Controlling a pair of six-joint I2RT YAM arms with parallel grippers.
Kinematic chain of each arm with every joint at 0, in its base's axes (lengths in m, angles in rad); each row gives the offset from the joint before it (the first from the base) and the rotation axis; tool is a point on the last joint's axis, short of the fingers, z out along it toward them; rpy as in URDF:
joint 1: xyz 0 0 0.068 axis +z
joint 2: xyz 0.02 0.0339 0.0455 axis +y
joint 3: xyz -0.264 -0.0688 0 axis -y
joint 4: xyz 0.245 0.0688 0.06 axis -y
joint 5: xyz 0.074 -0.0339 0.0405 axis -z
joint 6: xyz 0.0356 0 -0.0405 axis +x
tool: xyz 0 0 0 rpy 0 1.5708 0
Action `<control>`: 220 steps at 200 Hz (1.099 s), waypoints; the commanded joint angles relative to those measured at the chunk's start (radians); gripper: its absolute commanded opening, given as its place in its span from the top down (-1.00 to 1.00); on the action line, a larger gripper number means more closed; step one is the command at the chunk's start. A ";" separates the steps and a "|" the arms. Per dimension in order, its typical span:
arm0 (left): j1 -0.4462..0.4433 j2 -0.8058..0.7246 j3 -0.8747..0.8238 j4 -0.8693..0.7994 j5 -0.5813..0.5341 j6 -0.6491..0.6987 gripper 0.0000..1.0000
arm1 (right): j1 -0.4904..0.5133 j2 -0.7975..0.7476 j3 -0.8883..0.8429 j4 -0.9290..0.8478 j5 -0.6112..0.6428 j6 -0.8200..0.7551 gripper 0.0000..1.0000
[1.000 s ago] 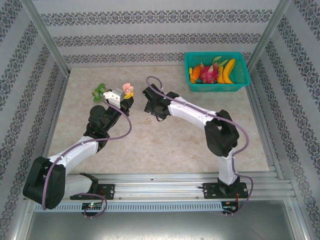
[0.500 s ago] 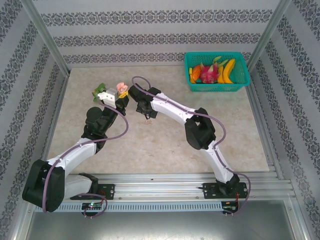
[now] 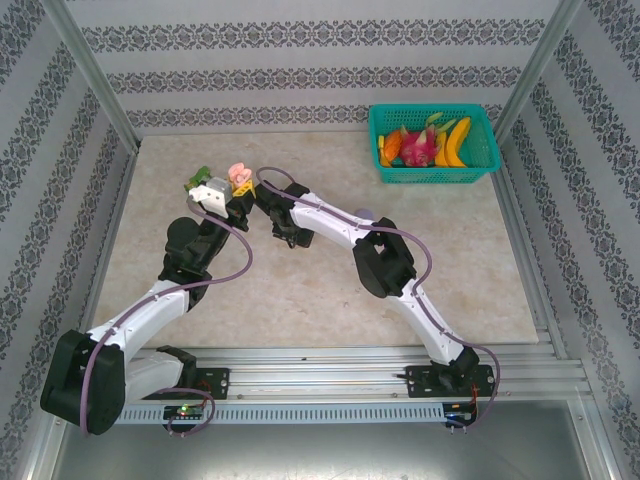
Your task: Insert wireless bluetooth earbuds into charging case
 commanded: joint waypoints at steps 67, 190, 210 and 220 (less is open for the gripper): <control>0.019 -0.041 -0.025 0.043 0.003 -0.012 1.00 | 0.014 0.020 -0.020 -0.012 -0.018 0.008 0.13; 0.019 -0.058 -0.033 0.029 0.002 -0.010 1.00 | 0.004 0.033 -0.041 0.020 -0.021 -0.175 0.30; 0.019 -0.055 -0.030 0.029 0.002 -0.012 1.00 | -0.003 0.027 -0.053 0.038 -0.030 -0.259 0.31; 0.019 -0.053 -0.028 0.030 0.002 -0.012 1.00 | -0.007 0.019 -0.070 0.056 -0.033 -0.304 0.31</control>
